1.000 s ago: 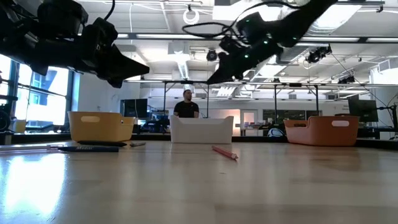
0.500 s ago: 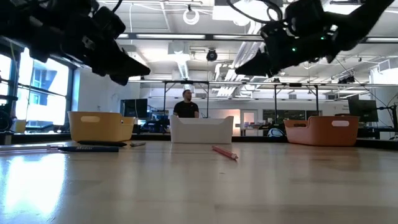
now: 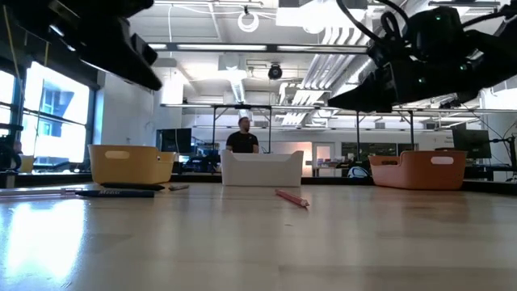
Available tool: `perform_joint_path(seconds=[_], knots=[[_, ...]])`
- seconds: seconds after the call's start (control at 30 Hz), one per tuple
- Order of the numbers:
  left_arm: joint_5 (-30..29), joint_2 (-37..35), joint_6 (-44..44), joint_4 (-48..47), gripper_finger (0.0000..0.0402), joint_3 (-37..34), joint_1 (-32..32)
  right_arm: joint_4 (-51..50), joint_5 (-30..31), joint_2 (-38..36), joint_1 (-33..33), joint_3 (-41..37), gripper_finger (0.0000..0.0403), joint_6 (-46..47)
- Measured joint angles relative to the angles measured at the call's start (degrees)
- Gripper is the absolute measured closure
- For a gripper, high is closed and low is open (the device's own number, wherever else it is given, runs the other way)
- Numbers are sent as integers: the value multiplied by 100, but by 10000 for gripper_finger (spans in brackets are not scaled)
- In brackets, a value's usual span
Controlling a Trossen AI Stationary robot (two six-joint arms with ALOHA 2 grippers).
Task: Sort crayons/erasers/pens/pencils in bins
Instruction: Put the blue crayon into the yellow bin
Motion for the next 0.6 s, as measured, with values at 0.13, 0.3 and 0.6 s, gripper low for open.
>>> perform_joint_path(seconds=[0.13, 0.3, 0.6], knots=[[-183, 0, -676, -699, 401, 205, -521, 162, -2, 0, 66, -186, 403, 35], [-616, 102, -1496, -1206, 401, 337, -1131, 137, 13, 0, 160, -210, 403, 173], [-928, 790, -2066, -2036, 401, 948, -1834, 173, 661, 0, 494, -210, 403, 157]])
